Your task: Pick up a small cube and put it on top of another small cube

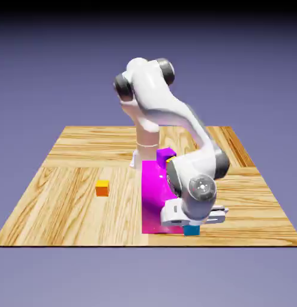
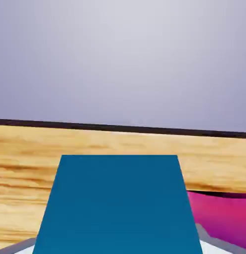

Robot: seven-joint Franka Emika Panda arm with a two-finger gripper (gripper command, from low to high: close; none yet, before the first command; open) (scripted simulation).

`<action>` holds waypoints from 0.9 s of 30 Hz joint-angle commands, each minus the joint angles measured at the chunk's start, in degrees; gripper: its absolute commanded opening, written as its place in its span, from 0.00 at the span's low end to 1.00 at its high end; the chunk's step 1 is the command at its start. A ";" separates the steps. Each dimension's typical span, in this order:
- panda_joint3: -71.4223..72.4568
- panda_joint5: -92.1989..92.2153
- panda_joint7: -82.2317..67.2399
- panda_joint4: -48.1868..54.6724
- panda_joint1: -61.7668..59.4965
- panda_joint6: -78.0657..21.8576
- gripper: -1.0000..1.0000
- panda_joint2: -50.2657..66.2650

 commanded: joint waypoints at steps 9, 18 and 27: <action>-18.69 4.91 -18.35 -15.63 3.31 7.88 0.00 -17.77; -36.12 5.23 -23.94 -33.61 3.50 11.43 0.00 -29.30; -48.61 2.57 -20.38 -48.73 1.73 11.50 0.00 -34.27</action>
